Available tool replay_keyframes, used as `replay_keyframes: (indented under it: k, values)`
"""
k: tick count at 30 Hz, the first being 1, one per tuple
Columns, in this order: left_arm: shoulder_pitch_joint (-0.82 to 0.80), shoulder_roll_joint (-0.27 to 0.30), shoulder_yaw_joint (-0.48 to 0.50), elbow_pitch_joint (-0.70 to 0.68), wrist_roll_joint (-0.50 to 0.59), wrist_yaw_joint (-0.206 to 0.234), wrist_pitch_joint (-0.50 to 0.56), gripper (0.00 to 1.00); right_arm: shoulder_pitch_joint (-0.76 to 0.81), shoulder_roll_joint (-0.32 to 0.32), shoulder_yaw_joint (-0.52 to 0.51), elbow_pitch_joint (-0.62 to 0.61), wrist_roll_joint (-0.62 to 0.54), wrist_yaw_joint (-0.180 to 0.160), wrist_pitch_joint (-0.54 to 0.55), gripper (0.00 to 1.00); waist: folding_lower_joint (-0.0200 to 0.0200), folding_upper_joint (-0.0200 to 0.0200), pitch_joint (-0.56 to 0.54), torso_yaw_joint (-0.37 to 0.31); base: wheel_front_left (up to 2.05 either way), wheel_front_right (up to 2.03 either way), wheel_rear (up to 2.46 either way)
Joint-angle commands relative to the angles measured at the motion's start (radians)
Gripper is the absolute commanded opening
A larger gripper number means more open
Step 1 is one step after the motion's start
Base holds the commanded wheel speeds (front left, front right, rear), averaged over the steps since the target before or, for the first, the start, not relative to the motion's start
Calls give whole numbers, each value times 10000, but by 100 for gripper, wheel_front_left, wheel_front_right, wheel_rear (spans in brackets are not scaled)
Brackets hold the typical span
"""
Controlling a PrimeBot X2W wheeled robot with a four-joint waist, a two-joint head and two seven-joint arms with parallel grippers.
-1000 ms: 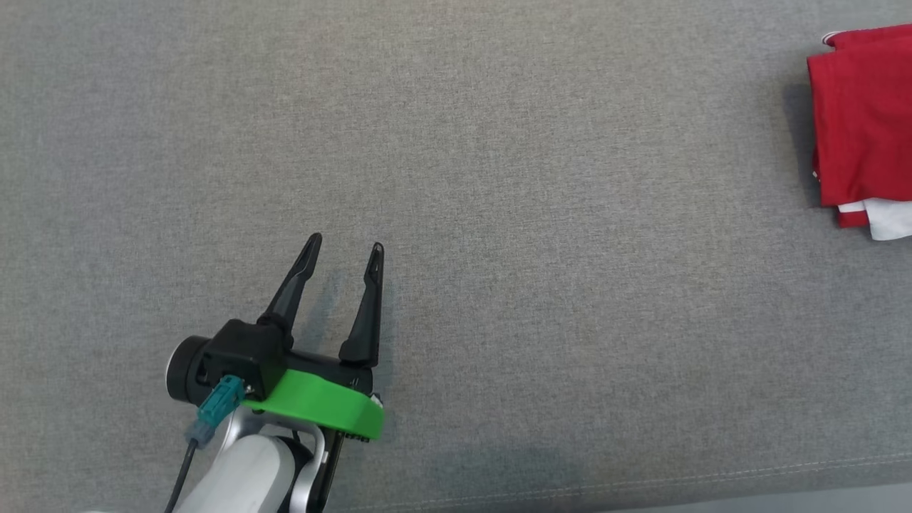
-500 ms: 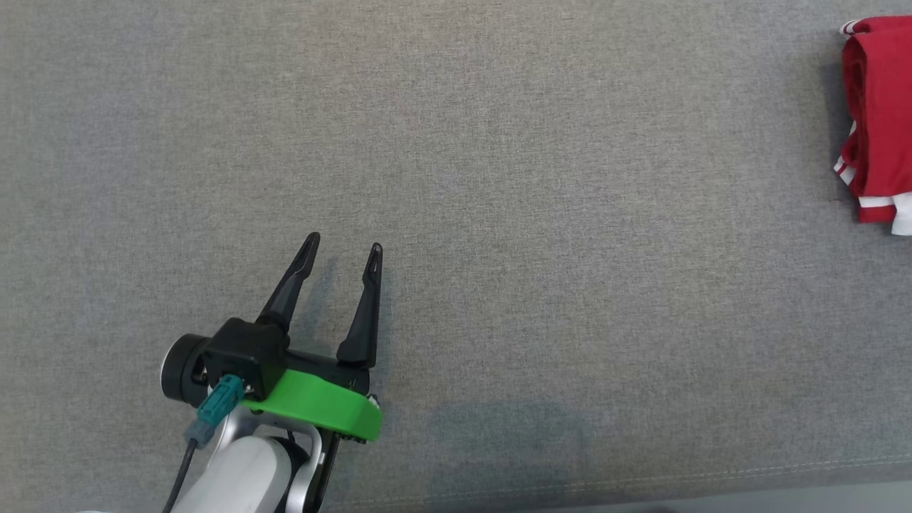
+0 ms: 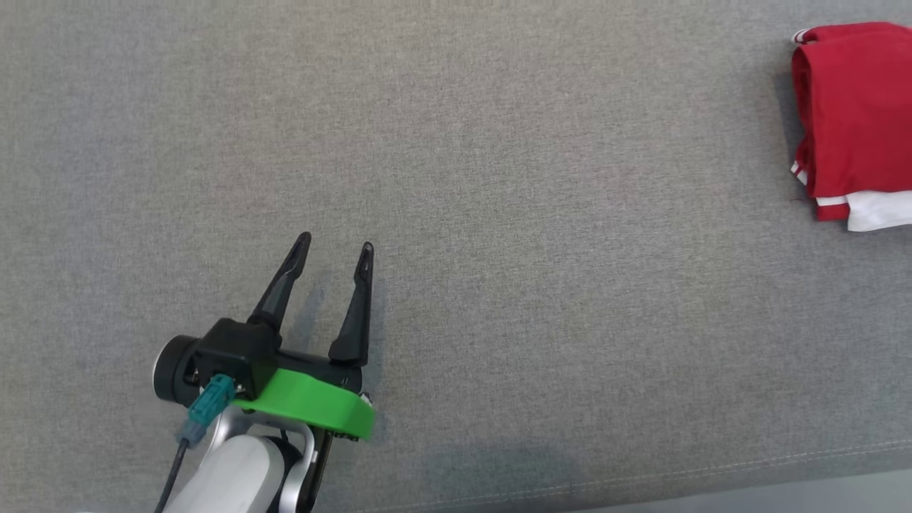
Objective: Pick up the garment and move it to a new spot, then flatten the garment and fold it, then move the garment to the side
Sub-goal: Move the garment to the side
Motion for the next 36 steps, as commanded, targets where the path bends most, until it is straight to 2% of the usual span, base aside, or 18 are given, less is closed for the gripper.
replay_keyframes:
  k: [1,8,15,26,27,36]
  values:
    - [26,61,68,-7,-104,21,-93,100,-55,144,-41,23,-159,-15,-185,100,0,0,-285,-162,0,0,0]
    - [86,133,551,11,-397,72,-314,100,-279,1016,-207,-652,-556,-15,-558,100,0,0,-1006,-394,0,0,0]
    - [330,164,1349,423,-940,119,-586,100,686,1682,-615,-3048,-779,-15,-547,100,0,0,-1759,-496,0,0,0]
    - [1281,161,2878,947,-966,471,-798,100,3493,3444,-1612,-6414,-1063,-15,-551,100,0,0,-2776,-471,0,0,0]
    - [1281,161,2878,947,-966,471,-798,100,3493,3444,-1612,-6414,-1063,-15,-551,100,0,0,-2776,-471,0,0,0]
    - [2276,-260,3495,1003,-669,314,-784,100,6072,5058,-2327,-8422,-2068,-15,-552,100,0,0,-3069,-342,0,0,0]
